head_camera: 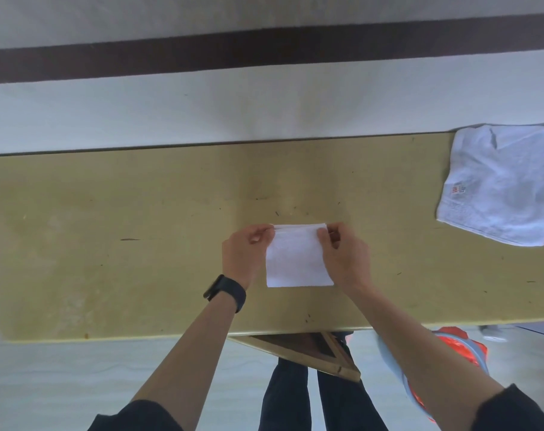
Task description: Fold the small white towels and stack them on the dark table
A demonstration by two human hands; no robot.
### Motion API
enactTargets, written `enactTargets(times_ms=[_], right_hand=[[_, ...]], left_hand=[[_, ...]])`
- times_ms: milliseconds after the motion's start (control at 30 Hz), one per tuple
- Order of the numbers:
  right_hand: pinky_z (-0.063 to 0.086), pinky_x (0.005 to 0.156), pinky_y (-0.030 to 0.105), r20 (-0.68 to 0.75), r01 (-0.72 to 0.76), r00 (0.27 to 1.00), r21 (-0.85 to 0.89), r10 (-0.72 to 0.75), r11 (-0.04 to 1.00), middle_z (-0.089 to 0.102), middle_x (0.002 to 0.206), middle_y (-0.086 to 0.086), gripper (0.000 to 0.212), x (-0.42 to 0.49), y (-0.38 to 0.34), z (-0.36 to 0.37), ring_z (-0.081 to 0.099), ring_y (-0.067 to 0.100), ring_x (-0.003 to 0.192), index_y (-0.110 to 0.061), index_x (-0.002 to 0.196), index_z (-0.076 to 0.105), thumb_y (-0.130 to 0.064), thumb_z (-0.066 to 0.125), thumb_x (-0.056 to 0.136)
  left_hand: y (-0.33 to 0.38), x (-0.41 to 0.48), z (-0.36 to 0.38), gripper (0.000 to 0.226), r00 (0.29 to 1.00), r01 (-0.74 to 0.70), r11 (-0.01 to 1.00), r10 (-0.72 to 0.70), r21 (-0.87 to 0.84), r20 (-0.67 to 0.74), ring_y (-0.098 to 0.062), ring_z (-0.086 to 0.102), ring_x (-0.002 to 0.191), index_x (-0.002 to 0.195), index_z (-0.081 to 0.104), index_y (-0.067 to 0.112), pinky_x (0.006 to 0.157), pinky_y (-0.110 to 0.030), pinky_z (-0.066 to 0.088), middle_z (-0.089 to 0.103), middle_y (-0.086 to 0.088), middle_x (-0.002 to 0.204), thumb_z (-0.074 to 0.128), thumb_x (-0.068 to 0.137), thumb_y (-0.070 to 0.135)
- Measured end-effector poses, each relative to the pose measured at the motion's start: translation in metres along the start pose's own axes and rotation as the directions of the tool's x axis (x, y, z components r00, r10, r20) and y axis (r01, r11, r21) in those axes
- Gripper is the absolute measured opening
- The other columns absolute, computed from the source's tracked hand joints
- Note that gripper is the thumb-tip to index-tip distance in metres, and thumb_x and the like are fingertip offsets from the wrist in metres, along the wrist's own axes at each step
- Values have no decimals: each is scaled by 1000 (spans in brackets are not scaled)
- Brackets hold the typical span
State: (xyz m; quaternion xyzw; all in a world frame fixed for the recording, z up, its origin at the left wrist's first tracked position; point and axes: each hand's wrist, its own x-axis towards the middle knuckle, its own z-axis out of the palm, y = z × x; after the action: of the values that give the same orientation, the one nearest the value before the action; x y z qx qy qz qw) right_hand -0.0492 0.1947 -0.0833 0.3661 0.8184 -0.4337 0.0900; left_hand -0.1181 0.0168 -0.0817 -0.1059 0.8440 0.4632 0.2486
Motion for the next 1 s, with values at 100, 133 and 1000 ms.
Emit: enactTargets(times_ms=[100, 133, 1000], right_hand=[[52, 67, 36, -36, 14, 999, -74, -17, 997, 61, 81, -17, 17, 2, -1, 3, 59, 9, 75, -25, 104, 57, -38, 47, 100], [52, 66, 37, -43, 18, 999, -90, -22, 996, 61, 79, -16, 16, 2, -1, 3, 59, 10, 73, -25, 104, 56, -37, 46, 101], [21, 118, 42, 38, 463, 856, -504, -516, 729, 26, 162, 2, 54, -26, 34, 34, 16, 16, 151, -14, 153, 32, -33, 27, 103]], left_hand=[[4, 0, 2, 16, 999, -33, 999, 34, 34, -35, 0, 65, 86, 105, 74, 30, 79, -16, 51, 72, 16, 90, 65, 92, 35], [5, 0, 3, 17, 998, -49, 997, 51, 55, -37, 0, 65, 86, 105, 73, 30, 78, -16, 50, 71, 15, 90, 65, 93, 36], [-49, -20, 37, 59, 774, -539, 409, 585, 736, 241, -20, 15, 150, 155, 27, 19, 120, -48, 4, 18, 1, 163, 30, 102, 45]])
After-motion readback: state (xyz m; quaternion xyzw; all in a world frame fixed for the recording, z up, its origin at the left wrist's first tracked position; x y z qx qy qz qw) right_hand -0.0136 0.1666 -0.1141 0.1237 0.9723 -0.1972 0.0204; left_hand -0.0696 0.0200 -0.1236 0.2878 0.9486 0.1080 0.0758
